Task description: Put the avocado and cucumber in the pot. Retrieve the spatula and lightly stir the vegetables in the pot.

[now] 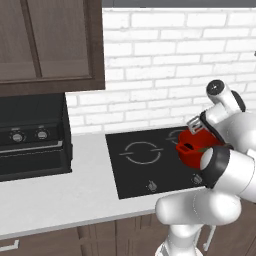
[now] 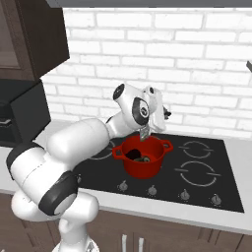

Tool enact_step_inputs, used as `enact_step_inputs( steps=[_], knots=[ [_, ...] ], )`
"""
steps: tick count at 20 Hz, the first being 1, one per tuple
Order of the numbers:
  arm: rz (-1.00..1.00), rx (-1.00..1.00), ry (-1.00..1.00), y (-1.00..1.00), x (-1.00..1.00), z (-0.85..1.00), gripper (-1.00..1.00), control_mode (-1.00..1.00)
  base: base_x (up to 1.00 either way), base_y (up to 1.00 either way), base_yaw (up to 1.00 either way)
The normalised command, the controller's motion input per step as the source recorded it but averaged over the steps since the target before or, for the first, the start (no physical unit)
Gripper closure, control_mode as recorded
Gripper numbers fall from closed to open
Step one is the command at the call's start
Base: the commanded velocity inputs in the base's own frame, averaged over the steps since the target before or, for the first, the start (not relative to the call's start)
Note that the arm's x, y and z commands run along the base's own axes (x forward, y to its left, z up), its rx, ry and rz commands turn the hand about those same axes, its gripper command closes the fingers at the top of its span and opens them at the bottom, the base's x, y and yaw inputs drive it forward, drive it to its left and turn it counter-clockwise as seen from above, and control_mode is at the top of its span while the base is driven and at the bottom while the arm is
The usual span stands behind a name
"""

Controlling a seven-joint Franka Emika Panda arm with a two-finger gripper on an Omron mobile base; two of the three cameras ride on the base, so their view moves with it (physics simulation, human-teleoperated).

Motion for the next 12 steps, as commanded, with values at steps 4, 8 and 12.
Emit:
enact_step_inputs(
  steps=[4,8,12],
  knots=[
    [0.21,-0.14,0.09,-0.04,0.01,0.00,1.00,-1.00,0.00,0.00,0.00],
    [0.05,-0.08,0.04,0.00,0.07,0.00,1.00,-1.00,0.00,0.00,0.00],
    [0.14,-0.30,0.09,0.00,0.22,-0.01,1.00,-1.00,0.00,0.00,0.00]
  ],
)
